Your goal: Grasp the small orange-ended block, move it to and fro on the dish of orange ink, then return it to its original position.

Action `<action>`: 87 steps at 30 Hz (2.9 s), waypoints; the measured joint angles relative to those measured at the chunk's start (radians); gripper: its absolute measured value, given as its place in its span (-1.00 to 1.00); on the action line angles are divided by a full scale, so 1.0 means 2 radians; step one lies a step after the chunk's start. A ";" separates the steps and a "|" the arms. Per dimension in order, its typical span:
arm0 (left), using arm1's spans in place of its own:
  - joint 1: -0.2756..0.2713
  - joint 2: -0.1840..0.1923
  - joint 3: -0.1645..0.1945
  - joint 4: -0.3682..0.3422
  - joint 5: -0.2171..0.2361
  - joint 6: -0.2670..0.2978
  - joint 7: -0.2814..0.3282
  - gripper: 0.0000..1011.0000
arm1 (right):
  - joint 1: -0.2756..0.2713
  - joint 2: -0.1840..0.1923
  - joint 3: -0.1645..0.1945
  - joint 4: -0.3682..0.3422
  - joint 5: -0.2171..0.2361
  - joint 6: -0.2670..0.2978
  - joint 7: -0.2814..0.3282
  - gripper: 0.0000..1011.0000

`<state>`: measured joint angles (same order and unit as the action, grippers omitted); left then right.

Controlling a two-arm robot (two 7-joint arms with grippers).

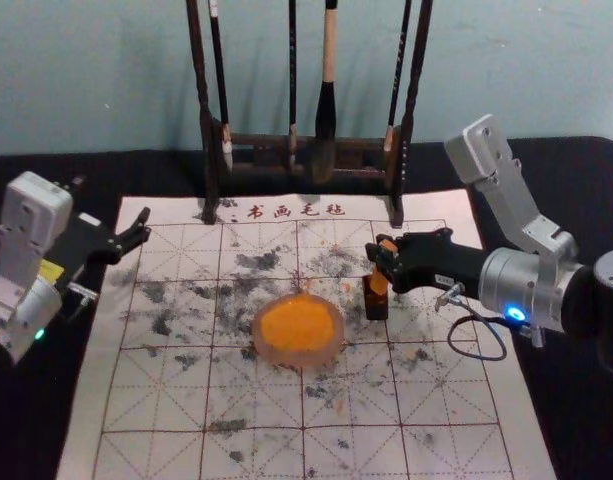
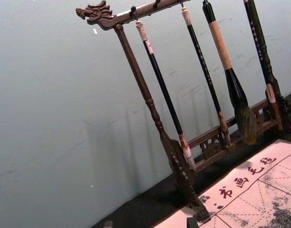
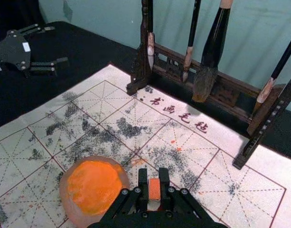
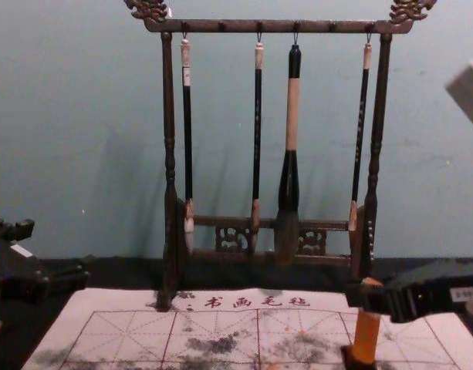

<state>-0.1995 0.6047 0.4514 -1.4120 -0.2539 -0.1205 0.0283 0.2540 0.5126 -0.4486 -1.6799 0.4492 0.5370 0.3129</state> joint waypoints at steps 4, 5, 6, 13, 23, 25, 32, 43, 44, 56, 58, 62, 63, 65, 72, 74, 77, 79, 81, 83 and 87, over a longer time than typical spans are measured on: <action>0.000 0.000 0.000 0.000 0.000 0.000 0.000 0.98 | 0.001 -0.003 0.000 0.006 -0.003 0.001 0.001 -0.76; 0.000 0.000 0.000 0.000 0.000 0.000 0.000 0.98 | 0.001 -0.003 0.000 0.006 -0.003 0.001 0.001 -0.76; 0.000 0.000 0.000 0.000 0.000 0.000 0.000 0.98 | 0.002 -0.004 0.000 0.007 -0.004 0.002 0.002 -0.76; 0.000 0.000 0.000 0.000 0.000 0.000 0.000 0.98 | 0.003 -0.008 0.000 0.012 -0.008 0.002 0.004 -0.76; 0.000 0.000 0.000 0.000 0.000 0.000 0.000 0.98 | 0.004 -0.010 0.000 0.018 -0.020 0.001 0.005 -0.76; 0.000 0.000 0.000 0.000 0.000 0.000 0.000 0.98 | 0.004 -0.010 -0.001 0.019 -0.023 0.000 0.005 -0.76; 0.000 0.000 0.000 0.000 0.000 0.000 0.000 0.98 | 0.003 -0.014 -0.003 0.024 -0.037 -0.004 0.005 -0.76; 0.000 0.000 0.000 0.000 0.000 0.000 0.000 0.98 | 0.002 -0.024 -0.003 0.034 -0.051 -0.004 0.010 -0.76; 0.000 0.000 0.000 0.000 0.000 0.000 0.000 0.98 | 0.002 -0.025 -0.003 0.035 -0.052 -0.003 0.010 -0.76; 0.000 0.000 0.000 0.000 0.000 0.000 0.000 0.98 | 0.000 -0.030 -0.001 0.040 -0.068 -0.003 0.015 -0.76; 0.000 0.000 0.000 0.000 0.000 0.000 0.000 0.98 | -0.001 -0.031 -0.001 0.040 -0.072 -0.004 0.016 -0.76; 0.000 0.000 0.000 0.000 0.000 0.000 0.000 0.98 | -0.002 -0.032 0.000 0.040 -0.076 -0.006 0.018 -0.76; 0.000 0.000 0.000 0.000 0.000 0.000 0.000 0.98 | -0.002 -0.032 0.000 0.040 -0.077 -0.006 0.018 -0.76; 0.000 0.000 0.000 0.000 0.000 0.000 0.000 0.98 | -0.003 -0.032 -0.001 0.040 -0.082 -0.009 0.020 -0.76; 0.000 0.000 0.000 0.000 0.000 0.000 0.000 0.98 | -0.003 -0.032 -0.002 0.040 -0.085 -0.011 0.021 -0.76; 0.000 0.000 0.000 0.000 0.000 0.000 0.000 0.98 | -0.003 -0.032 -0.001 0.040 -0.085 -0.011 0.021 -0.76; 0.000 0.000 0.000 0.000 0.000 0.000 0.000 0.98 | -0.003 -0.032 -0.001 0.040 -0.085 -0.010 0.021 -0.76; 0.000 0.000 0.000 0.000 0.000 0.000 0.000 0.98 | -0.003 -0.032 -0.001 0.040 -0.084 -0.010 0.021 -0.76; 0.000 0.000 0.000 0.000 0.000 0.000 0.000 0.98 | -0.003 -0.032 -0.001 0.040 -0.084 -0.010 0.021 -0.69; 0.000 0.000 0.000 0.000 0.000 0.000 0.000 0.98 | -0.003 -0.032 -0.001 0.040 -0.083 -0.010 0.020 -0.60; 0.000 0.000 0.000 0.000 0.000 0.000 0.000 0.98 | -0.003 -0.032 -0.001 0.040 -0.083 -0.010 0.020 -0.34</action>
<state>-0.1995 0.6047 0.4514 -1.4120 -0.2539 -0.1205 0.0283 0.2477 0.4482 -0.4502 -1.6006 0.2833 0.5179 0.3534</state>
